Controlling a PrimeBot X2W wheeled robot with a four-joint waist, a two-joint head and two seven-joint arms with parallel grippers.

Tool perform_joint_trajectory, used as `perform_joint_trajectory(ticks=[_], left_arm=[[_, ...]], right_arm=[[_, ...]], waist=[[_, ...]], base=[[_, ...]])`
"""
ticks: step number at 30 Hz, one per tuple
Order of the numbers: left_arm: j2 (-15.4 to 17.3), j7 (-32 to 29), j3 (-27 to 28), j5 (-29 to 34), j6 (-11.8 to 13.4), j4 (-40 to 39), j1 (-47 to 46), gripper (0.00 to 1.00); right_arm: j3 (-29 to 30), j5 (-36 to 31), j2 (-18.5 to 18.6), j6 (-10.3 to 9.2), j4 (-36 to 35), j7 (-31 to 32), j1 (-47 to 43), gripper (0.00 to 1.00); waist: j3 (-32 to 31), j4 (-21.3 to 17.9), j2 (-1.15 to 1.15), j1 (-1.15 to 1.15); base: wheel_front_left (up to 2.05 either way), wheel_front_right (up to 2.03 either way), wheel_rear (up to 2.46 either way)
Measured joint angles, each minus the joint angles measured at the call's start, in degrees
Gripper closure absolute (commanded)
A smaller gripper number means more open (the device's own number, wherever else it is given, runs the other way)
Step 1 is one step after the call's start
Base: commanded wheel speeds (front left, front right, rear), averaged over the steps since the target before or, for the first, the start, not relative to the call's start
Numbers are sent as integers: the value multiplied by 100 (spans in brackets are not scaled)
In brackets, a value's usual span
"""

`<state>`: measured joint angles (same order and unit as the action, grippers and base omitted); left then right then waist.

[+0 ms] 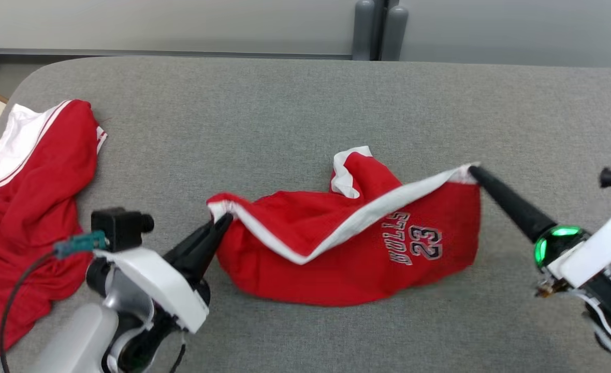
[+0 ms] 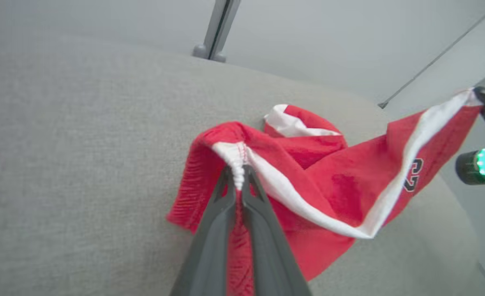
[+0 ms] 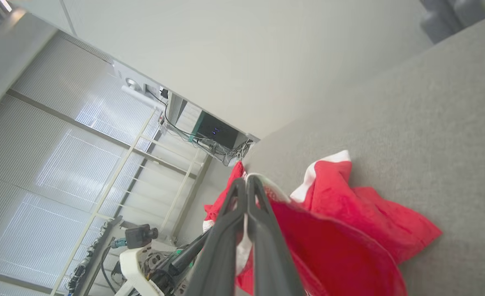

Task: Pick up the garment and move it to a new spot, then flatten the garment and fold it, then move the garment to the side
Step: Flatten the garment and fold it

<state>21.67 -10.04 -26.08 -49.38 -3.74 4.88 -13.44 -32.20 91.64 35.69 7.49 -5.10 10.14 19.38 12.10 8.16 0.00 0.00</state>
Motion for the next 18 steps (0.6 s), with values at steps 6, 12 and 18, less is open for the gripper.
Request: perform_joint_trajectory(ticks=[6, 12, 18], left_arm=[[124, -564, 115, -772, -309, -850, -1274, 100], [79, -1324, 188, -1360, -350, -847, -3194, 100], [-111, -1054, -326, -549, -360, 11, -5432, 100]], right_arm=[[958, -299, 230, 0, -223, -790, 576, 100], [1441, -1021, 166, 0, 386, -1589, 1889, 100], [1652, -1800, -151, 0, 1503, -2273, 3739, 100]], waist=[[173, -224, 0, 0], [573, -555, 0, 0], [1256, -885, 0, 0]], base=[[0, 0, 0], [0, 0, 0], [0, 0, 0]])
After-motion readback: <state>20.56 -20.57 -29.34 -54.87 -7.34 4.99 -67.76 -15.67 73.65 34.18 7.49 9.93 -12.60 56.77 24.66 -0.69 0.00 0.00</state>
